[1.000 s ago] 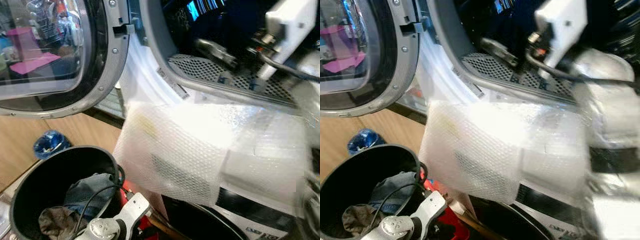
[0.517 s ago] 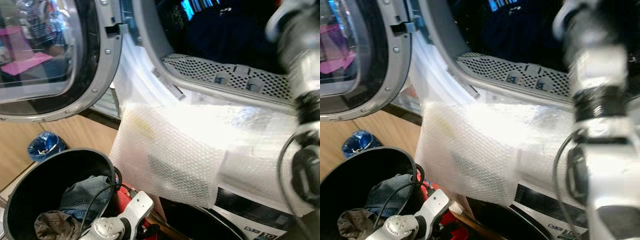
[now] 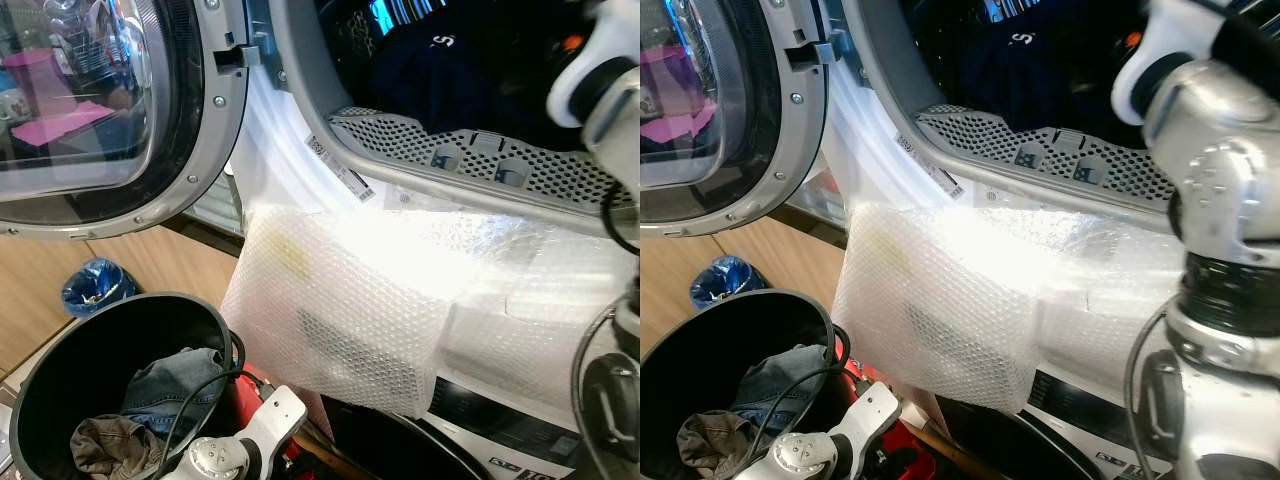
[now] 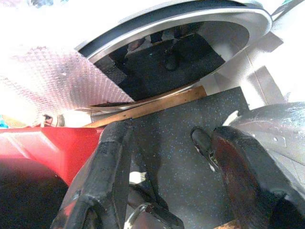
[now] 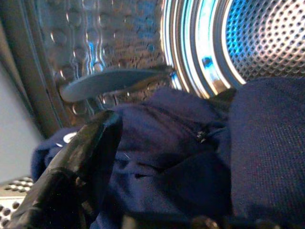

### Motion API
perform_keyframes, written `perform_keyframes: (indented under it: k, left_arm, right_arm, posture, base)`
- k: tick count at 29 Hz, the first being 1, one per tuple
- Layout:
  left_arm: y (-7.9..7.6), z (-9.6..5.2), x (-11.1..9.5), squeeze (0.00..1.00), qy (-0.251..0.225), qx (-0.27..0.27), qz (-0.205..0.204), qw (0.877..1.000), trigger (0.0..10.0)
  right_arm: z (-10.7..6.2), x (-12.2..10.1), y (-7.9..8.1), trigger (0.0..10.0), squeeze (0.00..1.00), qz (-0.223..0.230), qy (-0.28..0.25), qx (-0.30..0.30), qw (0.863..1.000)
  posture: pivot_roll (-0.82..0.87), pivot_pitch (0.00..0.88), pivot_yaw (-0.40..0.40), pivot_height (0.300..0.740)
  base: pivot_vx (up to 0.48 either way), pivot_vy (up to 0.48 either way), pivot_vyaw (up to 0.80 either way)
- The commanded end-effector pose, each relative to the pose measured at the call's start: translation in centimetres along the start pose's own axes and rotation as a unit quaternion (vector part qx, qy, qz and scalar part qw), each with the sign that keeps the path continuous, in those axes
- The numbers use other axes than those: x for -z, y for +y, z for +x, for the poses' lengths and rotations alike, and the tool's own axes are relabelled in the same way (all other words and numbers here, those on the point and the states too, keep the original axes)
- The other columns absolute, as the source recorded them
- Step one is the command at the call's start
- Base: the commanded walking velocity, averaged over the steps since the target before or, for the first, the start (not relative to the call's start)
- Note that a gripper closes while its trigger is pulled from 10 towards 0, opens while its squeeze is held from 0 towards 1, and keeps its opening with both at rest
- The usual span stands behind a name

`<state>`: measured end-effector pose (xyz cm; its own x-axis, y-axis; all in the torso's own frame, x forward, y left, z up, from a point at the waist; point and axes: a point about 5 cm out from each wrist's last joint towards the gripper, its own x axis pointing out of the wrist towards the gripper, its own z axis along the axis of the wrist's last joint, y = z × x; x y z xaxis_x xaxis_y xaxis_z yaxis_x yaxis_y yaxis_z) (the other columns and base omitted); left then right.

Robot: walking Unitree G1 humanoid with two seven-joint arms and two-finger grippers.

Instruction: Clothes washing

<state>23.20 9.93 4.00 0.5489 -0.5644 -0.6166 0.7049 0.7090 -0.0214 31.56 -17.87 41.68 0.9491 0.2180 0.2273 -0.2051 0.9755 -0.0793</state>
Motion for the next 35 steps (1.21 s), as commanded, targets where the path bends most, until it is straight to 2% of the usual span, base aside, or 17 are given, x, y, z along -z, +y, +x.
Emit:
perform_keyframes:
  k: [1,2,4,7,9,10,11,17,19,27,35]
  left_arm:
    - [0.1,0.1,0.2,0.00,0.006,-0.001,0.003,1.000,10.0]
    - [0.0,0.1,0.2,0.00,0.006,-0.001,0.003,1.000,10.0]
    - [0.0,0.1,0.2,0.00,0.006,0.000,0.003,1.000,10.0]
    - [-0.1,0.2,0.3,0.00,0.008,-0.001,0.004,1.000,10.0]
    - [-0.1,0.2,0.4,0.00,0.009,-0.001,0.002,1.000,10.0]
    - [-0.1,0.2,0.4,0.00,0.009,-0.001,0.002,1.000,10.0]
    - [-0.1,0.1,0.5,0.00,0.010,-0.002,0.001,1.000,10.0]
    - [-0.1,0.2,0.5,0.00,0.009,-0.004,-0.001,1.000,10.0]
    - [0.0,0.1,0.5,0.00,0.009,-0.005,-0.003,1.000,10.0]
    - [0.1,0.0,0.6,0.00,0.010,-0.009,-0.005,1.000,10.0]
    - [0.0,0.1,0.6,0.00,0.008,-0.008,-0.007,1.000,10.0]
  right_arm:
    - [-0.6,0.8,0.4,10.0,0.00,-0.011,0.018,-0.008,1.000]
    - [-1.0,1.8,0.2,10.0,0.00,-0.032,0.038,0.006,0.999]
    - [-1.3,2.3,0.1,10.0,0.00,-0.038,0.046,0.011,0.998]
    - [-2.6,3.0,0.4,10.0,0.00,-0.037,0.067,-0.014,0.997]
    - [-4.0,3.3,1.2,10.0,0.00,-0.068,0.072,-0.064,0.993]
    - [-4.0,3.3,1.2,10.0,0.00,-0.068,0.072,-0.064,0.993]
    - [-4.8,3.7,1.2,10.0,0.00,-0.086,0.081,-0.072,0.990]
    - [-5.7,3.9,0.3,10.0,0.00,-0.107,0.091,-0.061,0.988]
    - [-6.7,4.0,-0.4,10.0,0.00,-0.131,0.099,-0.059,0.985]
    - [-8.2,3.1,-1.6,10.0,0.00,-0.185,0.091,-0.049,0.977]
    - [-8.5,2.1,-0.8,10.0,0.00,-0.214,0.045,-0.084,0.972]
  posture:
    - [-0.13,0.116,0.045,0.740]
    - [-0.14,0.121,0.041,0.740]
    - [-0.14,0.122,0.039,0.740]
    - [-0.14,0.128,0.037,0.740]
    - [-0.14,0.132,0.035,0.740]
    - [-0.14,0.132,0.035,0.740]
    - [-0.14,0.132,0.035,0.740]
    - [-0.14,0.132,0.031,0.740]
    - [-0.14,0.132,0.032,0.740]
    - [-0.14,0.133,0.033,0.740]
    - [-0.14,0.132,0.031,0.740]
  base:
    - [0.000,0.000,0.00]
    - [0.000,0.000,0.00]
    - [0.000,0.000,0.00]
    - [0.000,0.000,0.00]
    - [0.000,0.000,0.00]
    - [0.000,0.000,0.00]
    - [0.000,0.000,0.00]
    - [0.000,0.000,0.00]
    - [0.000,0.000,0.00]
    - [0.000,0.000,0.00]
    - [0.000,0.000,0.00]
